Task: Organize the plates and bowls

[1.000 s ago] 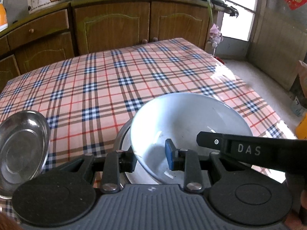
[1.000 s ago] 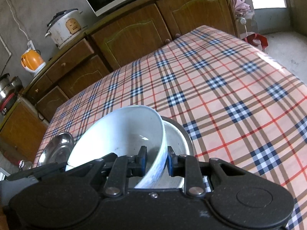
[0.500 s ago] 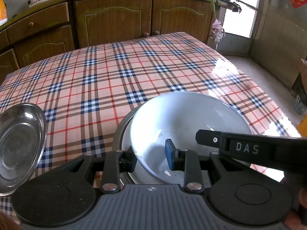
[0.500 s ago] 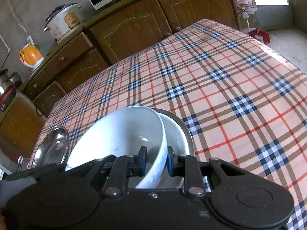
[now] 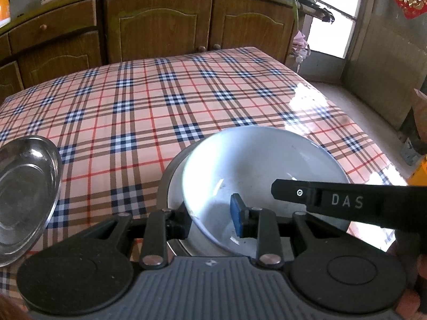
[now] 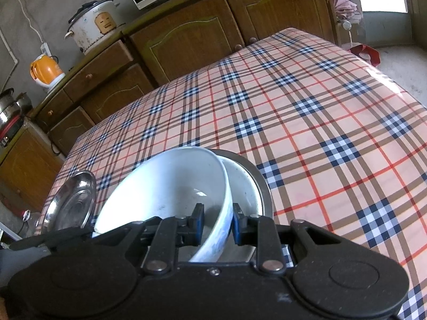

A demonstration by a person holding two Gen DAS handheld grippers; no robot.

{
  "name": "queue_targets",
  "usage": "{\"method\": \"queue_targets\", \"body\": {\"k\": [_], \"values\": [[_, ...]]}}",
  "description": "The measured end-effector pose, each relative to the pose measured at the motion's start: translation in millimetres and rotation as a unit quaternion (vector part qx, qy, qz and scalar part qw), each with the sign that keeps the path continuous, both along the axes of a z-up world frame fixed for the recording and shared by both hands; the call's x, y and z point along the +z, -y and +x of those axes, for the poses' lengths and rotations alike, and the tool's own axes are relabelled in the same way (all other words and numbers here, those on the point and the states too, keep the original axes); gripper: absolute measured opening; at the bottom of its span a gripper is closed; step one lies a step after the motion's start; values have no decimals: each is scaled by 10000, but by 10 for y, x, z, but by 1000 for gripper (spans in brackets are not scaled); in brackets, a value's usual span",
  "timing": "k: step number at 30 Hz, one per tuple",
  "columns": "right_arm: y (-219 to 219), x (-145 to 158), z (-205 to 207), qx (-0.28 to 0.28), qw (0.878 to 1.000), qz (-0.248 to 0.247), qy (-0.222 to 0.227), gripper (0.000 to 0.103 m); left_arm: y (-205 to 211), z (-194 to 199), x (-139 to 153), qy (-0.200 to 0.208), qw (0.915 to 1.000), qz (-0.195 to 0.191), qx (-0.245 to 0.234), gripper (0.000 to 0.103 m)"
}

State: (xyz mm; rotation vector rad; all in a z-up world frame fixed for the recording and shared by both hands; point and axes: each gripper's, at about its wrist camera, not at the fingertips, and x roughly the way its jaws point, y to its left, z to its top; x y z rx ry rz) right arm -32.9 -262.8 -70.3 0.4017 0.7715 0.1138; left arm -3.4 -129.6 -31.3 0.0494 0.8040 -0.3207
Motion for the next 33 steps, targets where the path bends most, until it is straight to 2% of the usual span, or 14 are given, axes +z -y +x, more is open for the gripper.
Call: {"method": "queue_targets", "body": {"k": [6,16,21,24,30,31,32,33], "values": [[-6,46,42,47,9996,-248,-103,30,-14,2,-60,-33,10000,68,-62,27],[-7,104,80,173,9990,-352,-222,30,-44,-10,-63,-43,10000,-5,-78,27],[51,178,69,130,9991,-352,-182,30,-37,-16,-66,-31,9999,26,-92,27],[51,284,7,44,9984,-566,26,32,-30,-30,-45,65,9999,95,-79,28],[155,420,-70,-123,9979,-603,204,33,-57,-39,26,113,9999,90,-43,28],[170,421,-84,-154,9979,-594,213,33,-62,-40,53,118,9999,61,-49,33],[184,419,-103,-176,9980,-573,223,38,-68,-47,83,136,9999,33,-52,37],[189,420,-130,-198,9980,-556,228,41,-68,-56,112,166,9998,18,-49,46]]}}
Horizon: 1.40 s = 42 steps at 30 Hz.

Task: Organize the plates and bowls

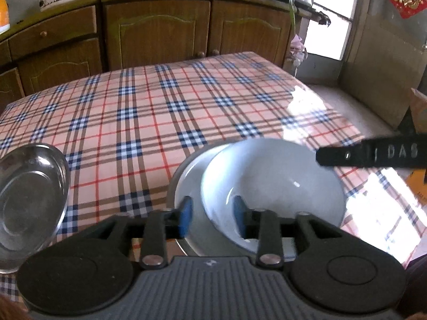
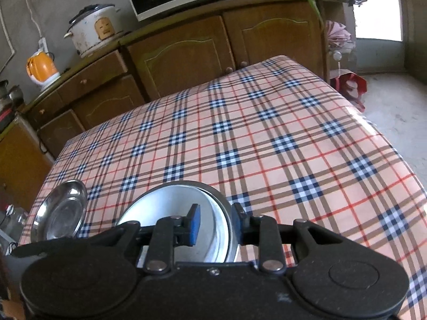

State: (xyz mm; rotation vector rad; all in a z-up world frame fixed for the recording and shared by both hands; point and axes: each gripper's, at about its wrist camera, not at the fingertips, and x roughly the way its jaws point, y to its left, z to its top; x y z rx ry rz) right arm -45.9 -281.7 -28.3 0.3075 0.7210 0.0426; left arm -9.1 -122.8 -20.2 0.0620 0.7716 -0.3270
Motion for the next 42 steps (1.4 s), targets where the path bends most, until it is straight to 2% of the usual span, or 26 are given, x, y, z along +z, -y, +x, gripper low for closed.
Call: {"method": "queue_targets", "body": {"k": [1,5,6,13,19,31,38,41,42], "values": [[-2,5,-27,-43,10000,-25,7,48,1,-13,31,39,10000,5,13,56],[-27,47,-123,-138,9997,-155,91,68,-1,-62,133,117,9999,-4,10,69],[-29,56,-145,-145,9997,-153,95,70,-6,-72,149,123,9999,-8,17,72],[-28,30,-268,-305,9990,-337,-19,70,-51,-141,208,148,9998,65,101,85],[21,-16,-319,-529,9977,-395,-152,70,-85,-171,223,138,9997,107,181,89],[-38,-150,-240,-514,9961,-595,-404,69,-138,-167,178,79,9995,153,275,91],[-134,-188,-112,-191,9960,-777,-390,67,-168,-161,162,54,9993,159,329,92],[-121,-196,-120,-470,9926,-1054,-389,68,-195,-164,166,69,9992,159,355,93],[-92,-187,-142,-463,9936,-969,-340,68,-209,-163,168,72,9992,142,374,93]]}}
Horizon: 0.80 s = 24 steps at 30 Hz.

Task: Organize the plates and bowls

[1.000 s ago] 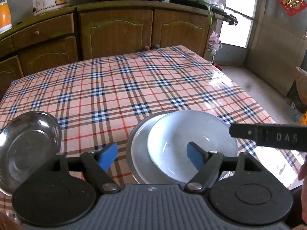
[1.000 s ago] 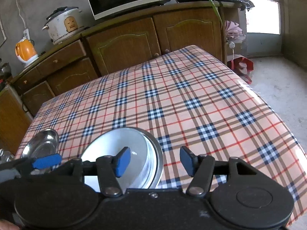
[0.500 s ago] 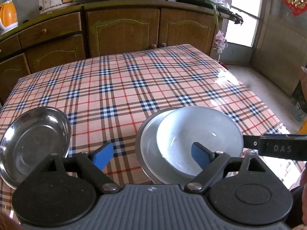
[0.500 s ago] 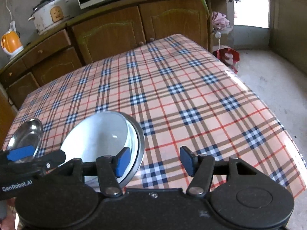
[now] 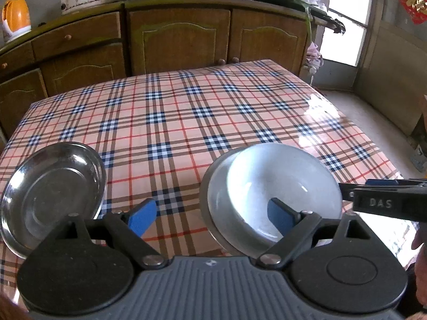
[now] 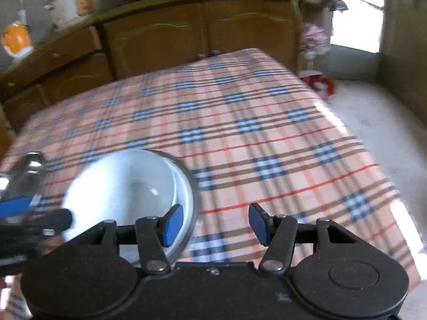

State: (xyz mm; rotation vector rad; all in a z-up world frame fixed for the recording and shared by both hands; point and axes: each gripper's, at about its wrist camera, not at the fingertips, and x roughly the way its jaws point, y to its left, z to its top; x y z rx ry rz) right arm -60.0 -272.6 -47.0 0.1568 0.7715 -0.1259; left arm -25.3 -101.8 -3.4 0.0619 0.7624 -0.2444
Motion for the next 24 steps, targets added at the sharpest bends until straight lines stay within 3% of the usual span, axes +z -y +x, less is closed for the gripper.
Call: {"method": "queue_targets", "body": {"k": [4,7,13,19,24], "values": [[67,87,-87,-52,9994,195,269,70,-33,8,11,-4,10000,-78,52,93],[85,165,-147,104,9970,473,605,81,-16,4,24,17,10000,-73,48,94],[20,169,-186,346,9913,876,924,82,25,3,21,31,10000,38,-58,98],[-46,115,-240,273,9907,526,1223,82,49,13,-13,82,9998,202,-21,103],[-89,29,-240,117,9936,401,1049,82,48,44,-51,-6,10000,10,-58,103]]}}
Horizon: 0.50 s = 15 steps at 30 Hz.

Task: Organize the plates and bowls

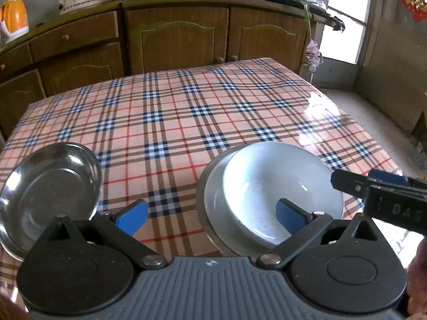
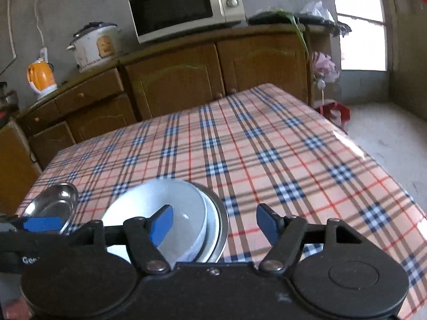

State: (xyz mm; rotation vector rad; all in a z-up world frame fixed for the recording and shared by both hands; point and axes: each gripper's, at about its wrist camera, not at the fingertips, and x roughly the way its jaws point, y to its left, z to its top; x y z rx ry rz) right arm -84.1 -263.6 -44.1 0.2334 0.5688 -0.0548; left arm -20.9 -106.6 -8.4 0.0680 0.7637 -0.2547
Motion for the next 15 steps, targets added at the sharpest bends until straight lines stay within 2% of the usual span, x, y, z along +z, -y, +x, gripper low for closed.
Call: {"method": "queue_targets", "body": {"k": [4,8,15], "values": [[23,-52,50,198,9997,59,-144,82,21,-10,-24,234,9997,-22,-15,103],[56,-109,149,307,9978,161,-573,82,85,36,-69,274,9993,265,-22,103],[148,-218,197,208,9942,575,-881,82,50,164,-159,-39,9999,104,-81,103]]}}
